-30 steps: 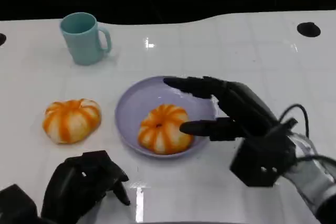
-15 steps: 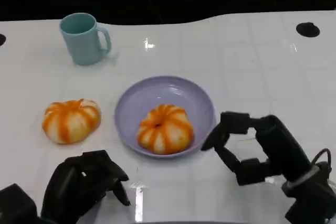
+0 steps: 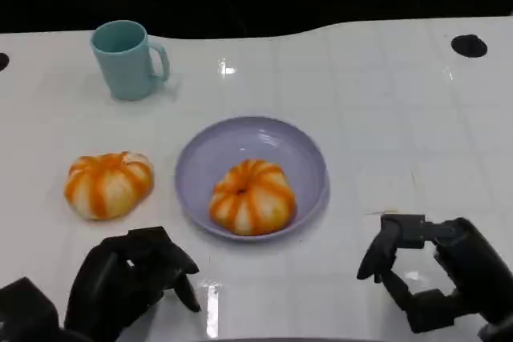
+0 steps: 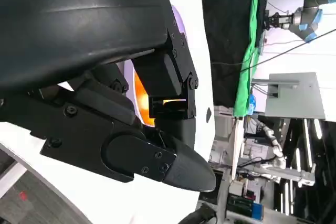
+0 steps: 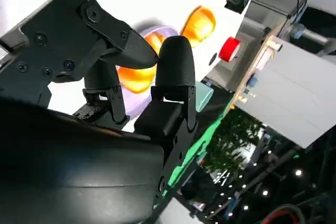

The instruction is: Grasp the bread from the table and place it into the plate.

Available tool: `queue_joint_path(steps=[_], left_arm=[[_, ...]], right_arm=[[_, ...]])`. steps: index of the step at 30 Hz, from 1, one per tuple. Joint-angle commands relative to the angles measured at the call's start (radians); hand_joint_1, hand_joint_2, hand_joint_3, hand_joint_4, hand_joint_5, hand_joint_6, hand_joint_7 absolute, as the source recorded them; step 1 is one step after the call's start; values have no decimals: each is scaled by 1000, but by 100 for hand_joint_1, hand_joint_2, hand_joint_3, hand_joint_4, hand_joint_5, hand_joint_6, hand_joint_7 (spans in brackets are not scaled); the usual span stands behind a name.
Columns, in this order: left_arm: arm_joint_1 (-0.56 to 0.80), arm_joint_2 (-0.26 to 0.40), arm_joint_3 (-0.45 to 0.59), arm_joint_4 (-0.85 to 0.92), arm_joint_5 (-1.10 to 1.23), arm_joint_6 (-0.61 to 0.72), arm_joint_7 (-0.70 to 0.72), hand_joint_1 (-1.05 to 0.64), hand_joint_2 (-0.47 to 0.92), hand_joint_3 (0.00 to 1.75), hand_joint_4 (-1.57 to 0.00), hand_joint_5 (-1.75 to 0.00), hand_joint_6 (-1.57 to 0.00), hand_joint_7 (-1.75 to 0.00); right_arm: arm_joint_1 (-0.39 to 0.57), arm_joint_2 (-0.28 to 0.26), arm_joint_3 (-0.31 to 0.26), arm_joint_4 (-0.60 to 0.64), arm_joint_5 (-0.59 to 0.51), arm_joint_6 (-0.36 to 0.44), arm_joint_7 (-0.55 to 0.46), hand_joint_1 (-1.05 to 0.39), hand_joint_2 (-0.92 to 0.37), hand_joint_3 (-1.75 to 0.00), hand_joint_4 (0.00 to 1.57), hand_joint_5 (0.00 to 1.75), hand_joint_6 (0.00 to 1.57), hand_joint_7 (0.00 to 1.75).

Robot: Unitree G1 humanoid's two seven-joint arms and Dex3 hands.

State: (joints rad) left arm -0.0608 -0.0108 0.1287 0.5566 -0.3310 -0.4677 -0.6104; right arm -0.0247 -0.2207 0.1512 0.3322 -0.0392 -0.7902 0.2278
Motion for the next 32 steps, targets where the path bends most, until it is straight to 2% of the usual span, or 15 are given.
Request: queue_joint_path(steps=[1,7,10,14,22,32], left_arm=[[1,15,6,6,3,-2,1,-93,92,8,-114,-122,-116,-82],[1,20,8,7,1,0,-2,-93,92,7,-114,-122,-116,-83],[2,22,11,8,-2,3,-2,-93,92,7,-114,-122,-116,-83],[2,22,13,13,-7,-2,-9,-92,92,7,-115,-122,-117,-82],[2,23,14,16,-7,6,-4,-93,92,5,-115,-122,-117,-82],[-1,22,16,32,-8,-13,-13,-94,92,5,-115,-122,-117,-82]], right_arm=[[30,-5,-19,-5,16,8,12,-19,-42,-123,79,150,84,121],[33,15,-26,22,-8,-7,-12,-22,-44,-118,78,151,84,121],[29,33,-37,56,-32,-36,-44,-22,-49,-110,78,152,84,120],[25,46,-52,91,-51,-49,-69,-23,-51,-109,78,153,84,120],[21,64,-61,144,-18,-66,-60,-28,-53,-106,75,163,81,123],[22,76,-58,174,-5,-88,-51,-28,-54,-104,75,160,80,125]])
